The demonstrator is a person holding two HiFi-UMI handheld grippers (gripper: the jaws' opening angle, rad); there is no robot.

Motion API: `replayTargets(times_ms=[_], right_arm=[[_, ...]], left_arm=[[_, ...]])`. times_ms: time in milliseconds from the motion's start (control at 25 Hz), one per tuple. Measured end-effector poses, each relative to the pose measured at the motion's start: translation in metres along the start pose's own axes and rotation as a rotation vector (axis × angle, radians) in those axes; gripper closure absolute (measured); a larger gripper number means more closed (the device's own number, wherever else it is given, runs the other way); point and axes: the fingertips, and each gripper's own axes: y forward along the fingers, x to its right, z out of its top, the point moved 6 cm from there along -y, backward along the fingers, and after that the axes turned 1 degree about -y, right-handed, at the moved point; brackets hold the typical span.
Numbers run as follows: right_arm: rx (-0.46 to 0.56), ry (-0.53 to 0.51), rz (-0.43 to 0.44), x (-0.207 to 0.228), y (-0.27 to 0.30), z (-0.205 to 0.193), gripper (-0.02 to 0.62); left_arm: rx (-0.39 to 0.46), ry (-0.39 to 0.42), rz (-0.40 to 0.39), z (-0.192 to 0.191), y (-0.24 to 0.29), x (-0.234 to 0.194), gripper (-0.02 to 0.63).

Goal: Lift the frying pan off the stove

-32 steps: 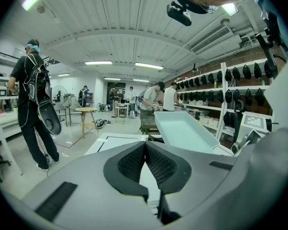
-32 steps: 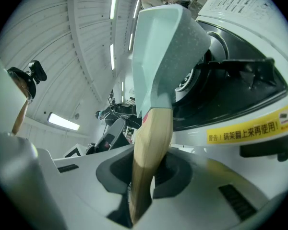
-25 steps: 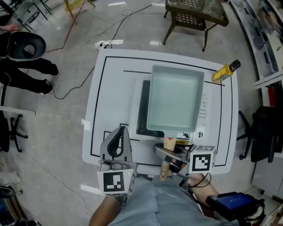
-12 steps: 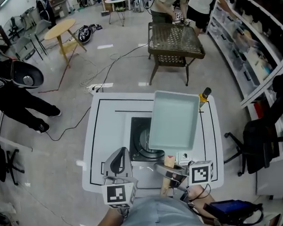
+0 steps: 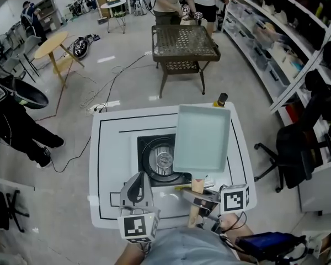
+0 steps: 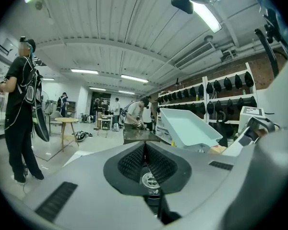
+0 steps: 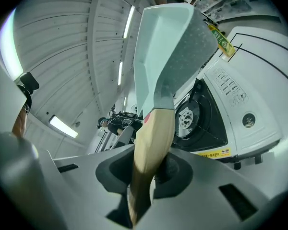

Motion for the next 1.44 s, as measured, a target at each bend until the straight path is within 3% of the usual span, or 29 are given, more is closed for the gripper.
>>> replayTargets(times_ms=[600, 1440], right_arm=[[0.023, 0.023, -0.006, 0.016, -0.016, -0.008, 0.509], [0.003, 0.018, -0.013, 0.017, -0.005, -0.003, 0.509]], left_arm=[[-0.023, 0.015, -0.038, -0.012, 0.009, 0.017, 0.588], [-0.033, 0.016, -0.044, -0.010, 0.017, 0.008, 0.588]])
